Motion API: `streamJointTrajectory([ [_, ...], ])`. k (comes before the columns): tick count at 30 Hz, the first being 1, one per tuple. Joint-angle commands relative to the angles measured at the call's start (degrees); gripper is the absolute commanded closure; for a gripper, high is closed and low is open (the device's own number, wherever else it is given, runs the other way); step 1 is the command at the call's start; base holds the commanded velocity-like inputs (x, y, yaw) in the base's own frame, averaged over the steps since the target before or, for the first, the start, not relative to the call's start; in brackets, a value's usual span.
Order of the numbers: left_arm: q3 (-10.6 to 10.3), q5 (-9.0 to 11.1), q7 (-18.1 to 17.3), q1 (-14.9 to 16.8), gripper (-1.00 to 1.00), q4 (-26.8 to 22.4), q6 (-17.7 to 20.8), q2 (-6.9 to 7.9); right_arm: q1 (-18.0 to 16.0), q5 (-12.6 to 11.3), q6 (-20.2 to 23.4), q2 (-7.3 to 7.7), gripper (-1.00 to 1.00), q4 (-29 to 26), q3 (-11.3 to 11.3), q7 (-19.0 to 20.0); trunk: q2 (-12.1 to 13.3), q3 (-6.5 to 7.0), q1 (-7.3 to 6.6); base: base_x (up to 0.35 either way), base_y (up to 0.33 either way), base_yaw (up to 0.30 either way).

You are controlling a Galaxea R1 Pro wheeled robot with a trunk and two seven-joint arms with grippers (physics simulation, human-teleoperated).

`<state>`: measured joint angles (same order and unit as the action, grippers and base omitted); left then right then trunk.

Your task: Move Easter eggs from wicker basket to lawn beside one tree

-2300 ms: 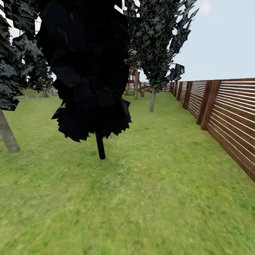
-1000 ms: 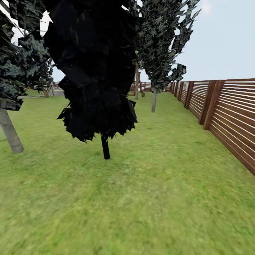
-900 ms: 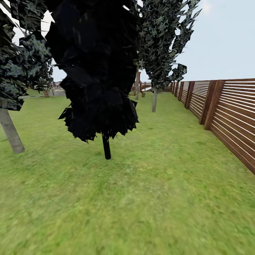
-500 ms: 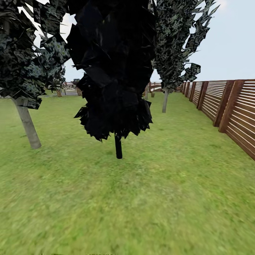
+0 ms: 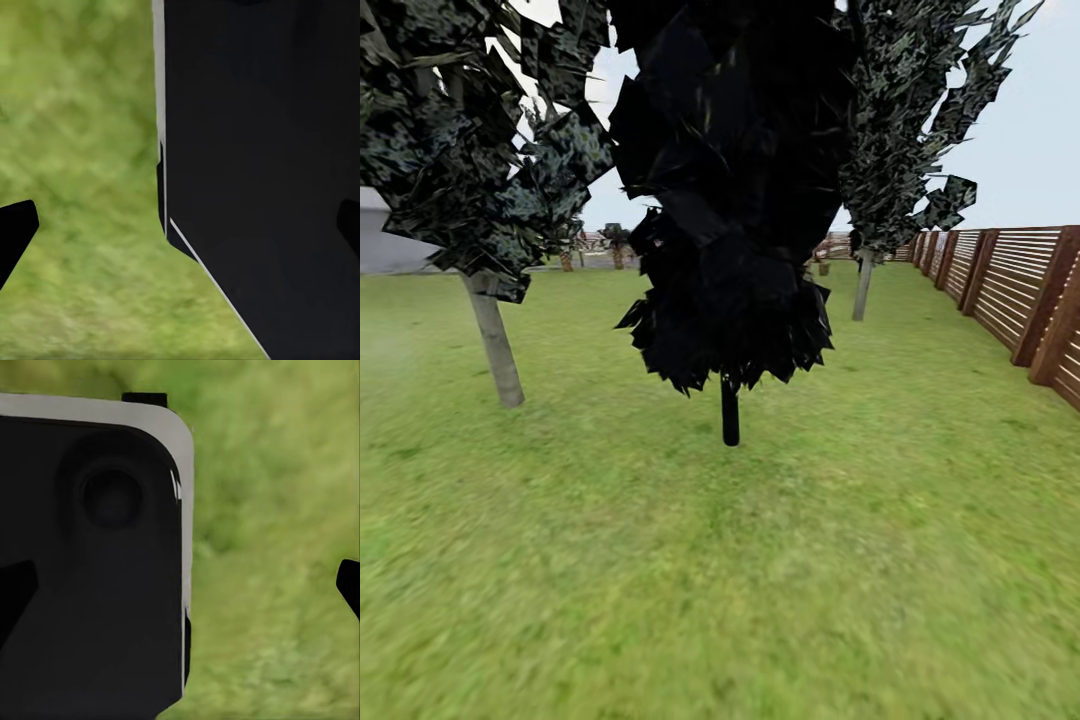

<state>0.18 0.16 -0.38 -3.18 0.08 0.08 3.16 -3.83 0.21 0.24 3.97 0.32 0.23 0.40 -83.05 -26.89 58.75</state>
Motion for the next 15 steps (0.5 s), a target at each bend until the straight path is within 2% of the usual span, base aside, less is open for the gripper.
streamJointTrajectory([
  [1, 0.0, 0.0, 0.0, 0.0, -1.0, 0.0, 0.0, 0.0, 0.0, 0.0, -0.1, 0.06, -1.0, 0.0, 0.0, 0.0, 0.0, -0.04, -0.02, -0.159, 0.21, 0.001],
  [3, 0.0, 0.0, 0.0, 0.0, -1.0, -0.1, 0.0, 0.0, 0.0, 0.0, -0.2, 0.04, -1.0, 0.0, 0.0, 0.0, 0.0, -0.04, -0.02, -0.064, 0.09, 0.0],
  [6, 0.2, -0.1, 0.1, 0.0, -1.0, -0.2, 0.0, 0.09, 0.0, -0.1, -0.4, -0.09, -1.0, 0.1, -0.1, 0.0, 0.0, -0.03, -0.02, 0.12, -0.098, -0.047],
  [15, 0.2, -0.1, 0.1, 0.0, -1.0, -0.2, 0.1, 0.0, 0.0, -0.6, -0.5, -0.19, -1.0, 0.1, -0.3, 0.0, 0.0, 0.18, -0.02, 0.223, -0.194, -0.272],
])
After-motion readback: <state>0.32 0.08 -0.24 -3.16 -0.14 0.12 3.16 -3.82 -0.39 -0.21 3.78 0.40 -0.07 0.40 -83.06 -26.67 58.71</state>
